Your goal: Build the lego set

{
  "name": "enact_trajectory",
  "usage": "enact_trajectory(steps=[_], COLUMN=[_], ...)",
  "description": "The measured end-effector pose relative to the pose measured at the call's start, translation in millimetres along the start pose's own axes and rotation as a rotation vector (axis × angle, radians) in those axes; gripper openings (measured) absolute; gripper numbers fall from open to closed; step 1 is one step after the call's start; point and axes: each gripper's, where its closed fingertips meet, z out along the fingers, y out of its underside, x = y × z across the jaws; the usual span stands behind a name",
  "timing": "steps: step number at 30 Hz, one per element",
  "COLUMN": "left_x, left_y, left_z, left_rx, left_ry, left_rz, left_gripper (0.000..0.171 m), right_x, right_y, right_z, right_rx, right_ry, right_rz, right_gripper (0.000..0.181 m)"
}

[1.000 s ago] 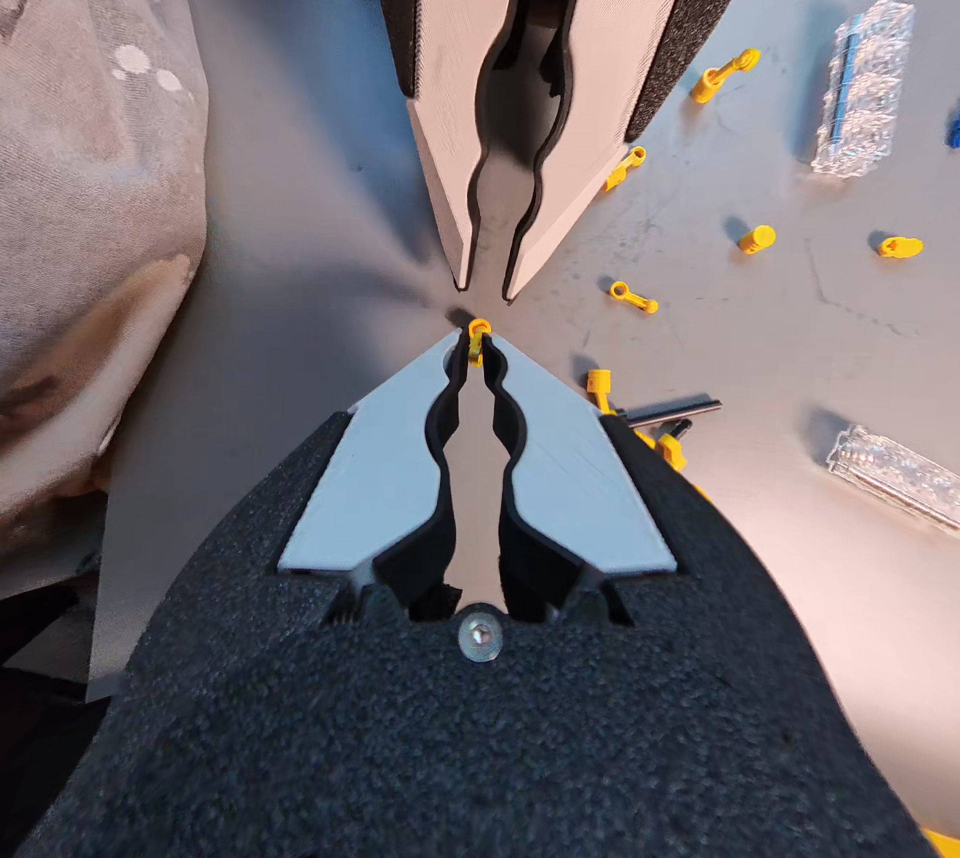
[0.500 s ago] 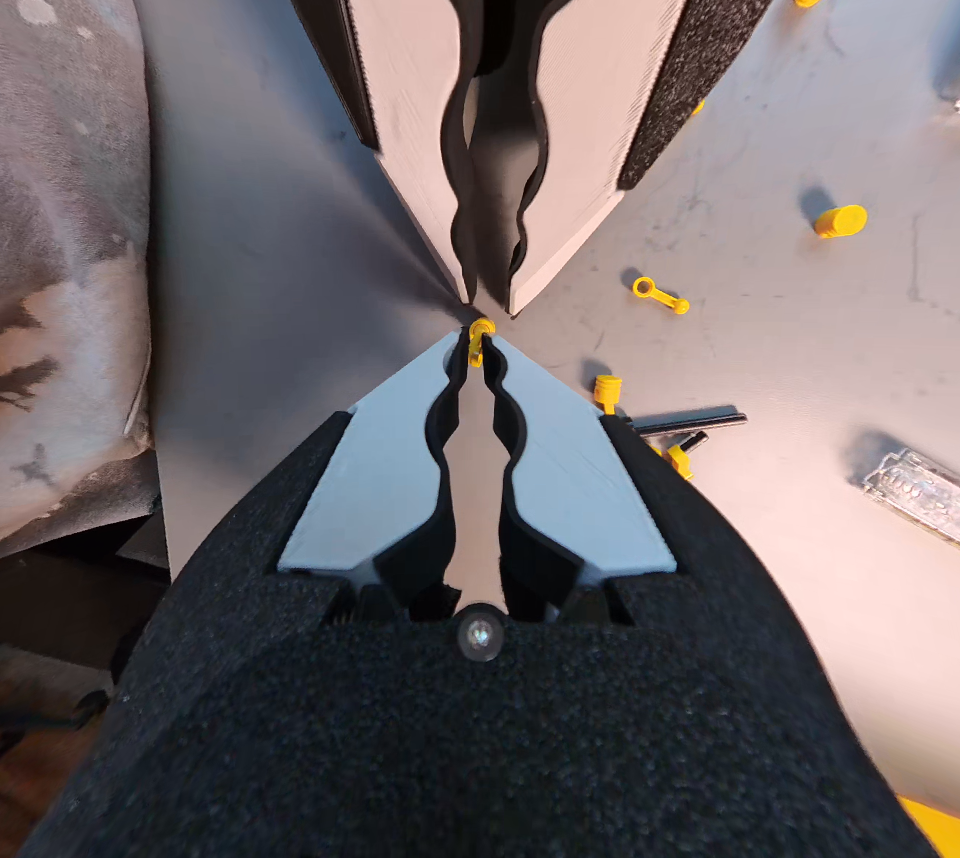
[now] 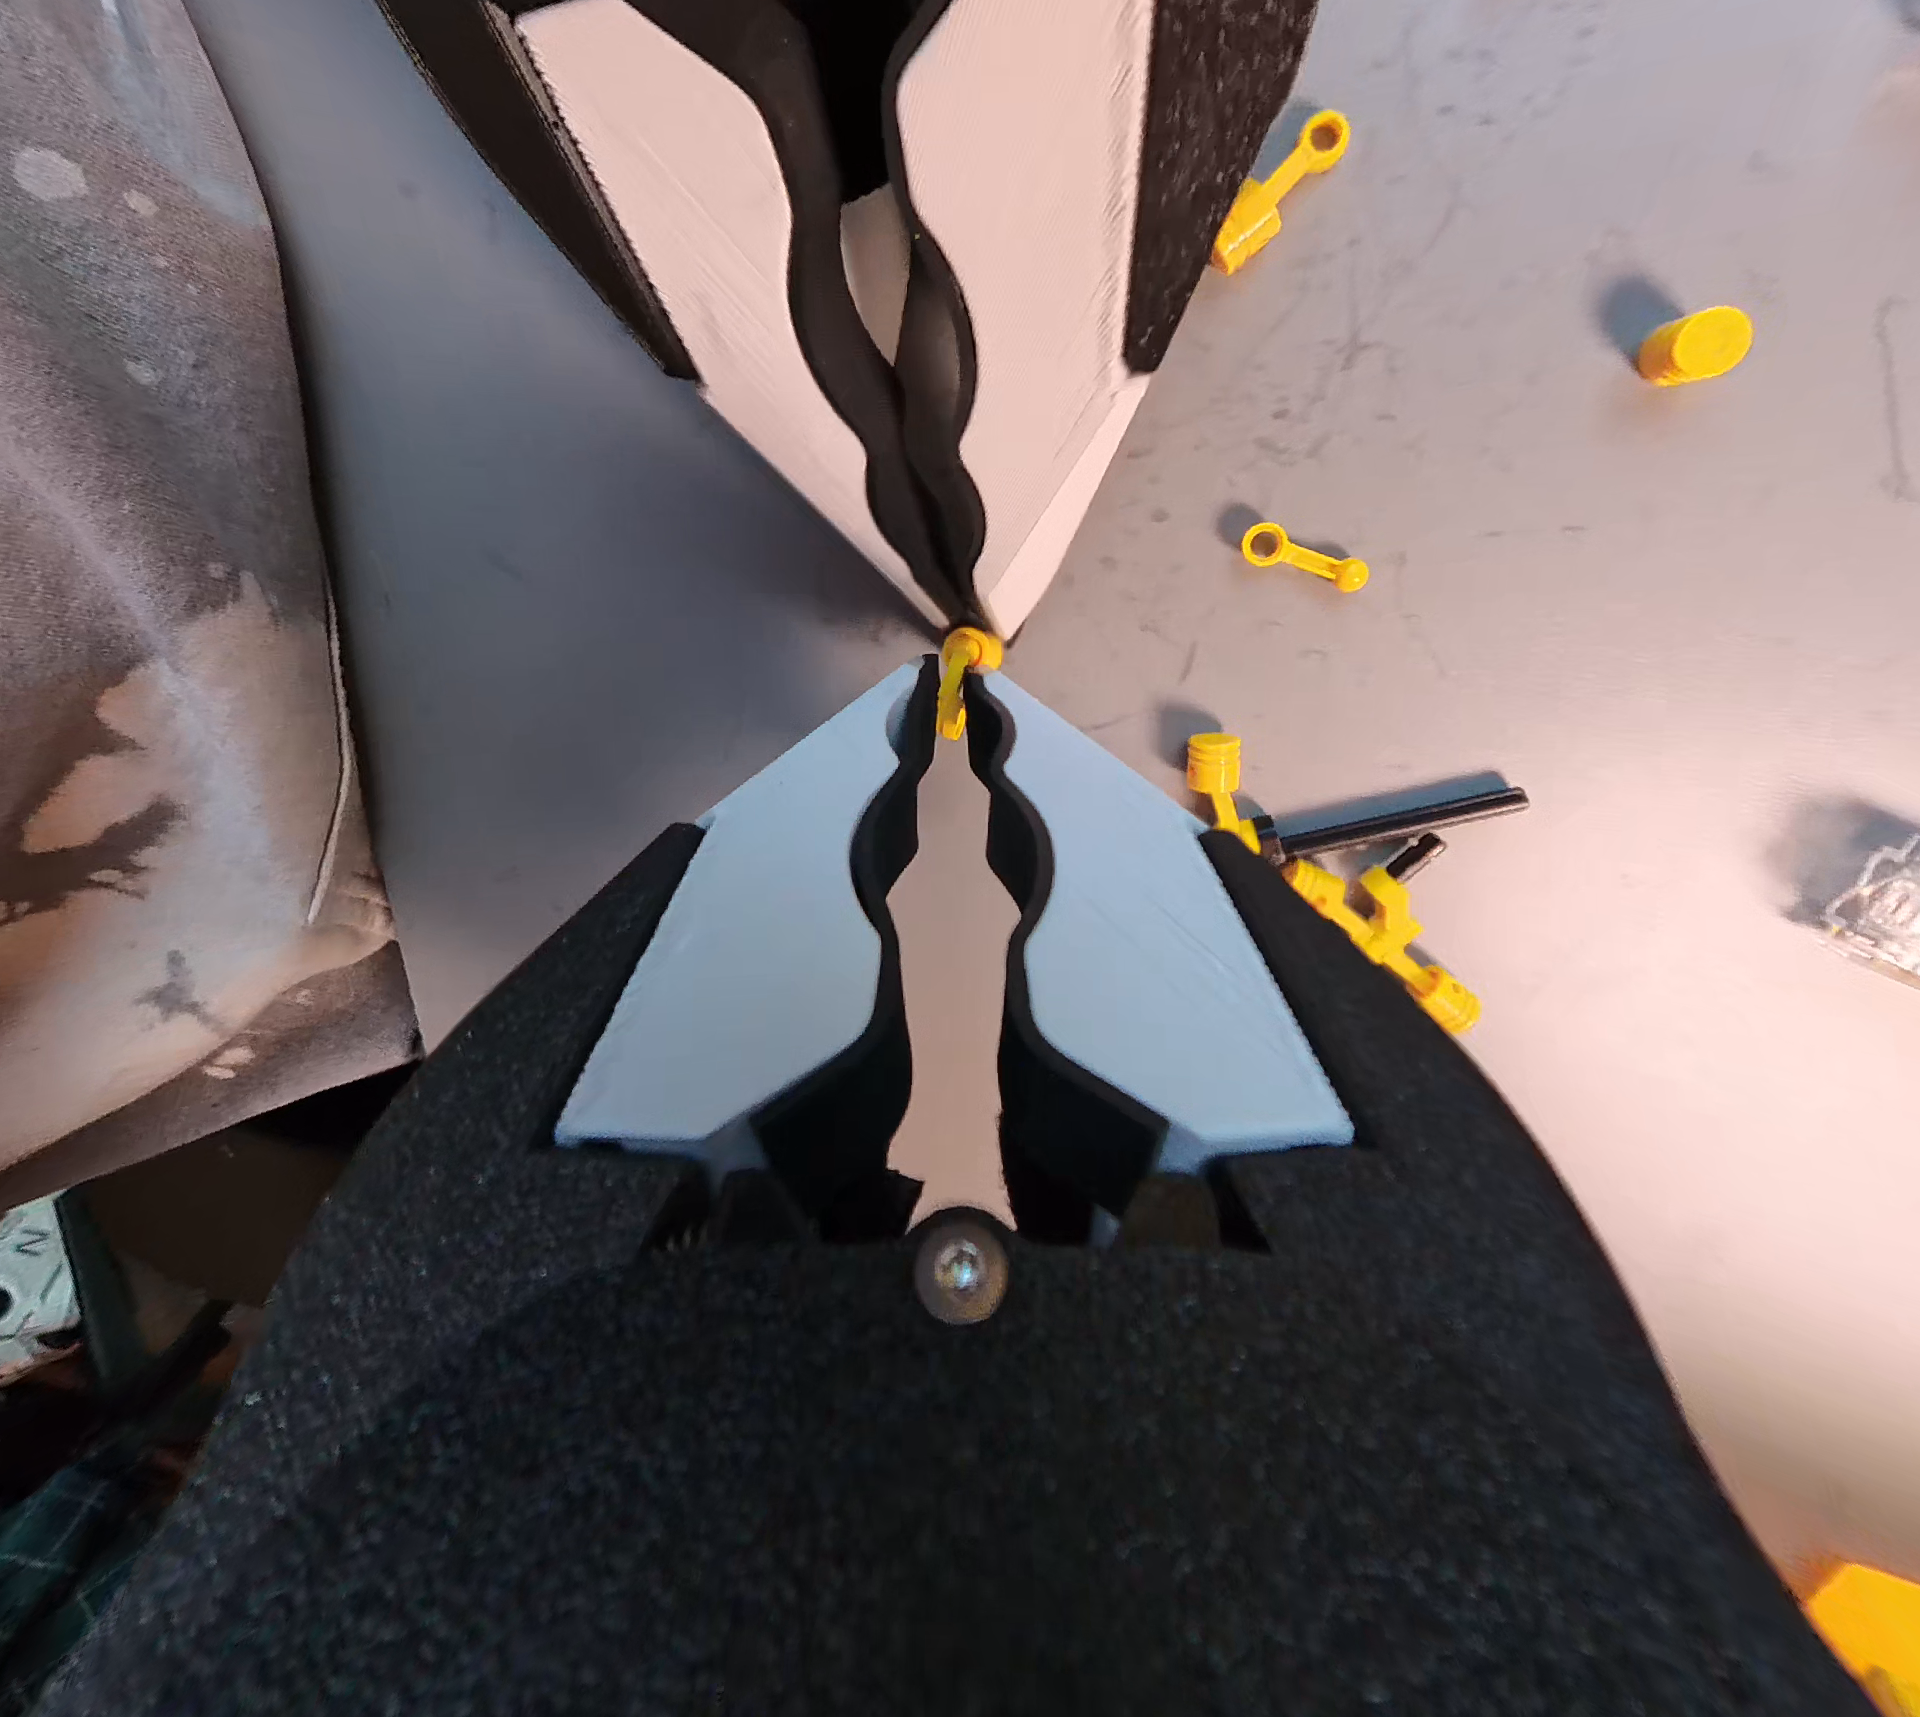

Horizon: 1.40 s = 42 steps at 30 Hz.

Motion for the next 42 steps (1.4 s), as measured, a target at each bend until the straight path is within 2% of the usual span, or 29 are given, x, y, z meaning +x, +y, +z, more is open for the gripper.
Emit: enact_trajectory(steps=[3,8,14,16,20,23,27,34,42], left_x=[0.2,5.0,7.6,8.8,12.9,12.8,12.8,4.5,5.1], left_y=[-3.4,-16.1,-22.5,-22.6,-28.8,-32.0,-34.8,-51.2,-55.5], left_z=[-6.3,-18.4,-19.0,-20.3,-26.4,-27.8,-30.9,-45.9,-47.1], left_rx=[0.033,0.125,0.160,0.163,0.200,0.215,0.239,0.364,0.384], left_ry=[0.016,0.074,0.065,0.077,0.109,0.102,0.102,0.079,0.053], left_rz=[-0.016,-0.048,-0.026,-0.031,-0.043,-0.041,-0.044,-0.084,-0.070], left_gripper=[0.014,0.014,0.000,0.000,0.012,0.006,0.005,0.005,0.005], right_x=[-0.7,-9.3,-13.4,-15.0,-16.4,-20.1,-20.9,-20.1,-20.2], right_y=[5.1,-7.6,-18.2,-20.1,-22.6,-26.4,-30.4,-38.3,-35.2], right_z=[-2.7,-14.9,-26.8,-29.0,-32.5,-34.1,-38.0,-59.2,-62.5], right_rx=[0.003,0.117,0.208,0.230,0.262,0.288,0.328,0.487,0.478], right_ry=[0.010,0.029,0.060,0.064,0.074,0.062,0.076,0.105,0.150], right_rz=[-0.004,-0.058,-0.086,-0.087,-0.093,-0.093,-0.106,-0.079,-0.083], right_gripper=[0.005,0.004,0.004,0.005,0.004,0.004,0.005,0.009,0.005])
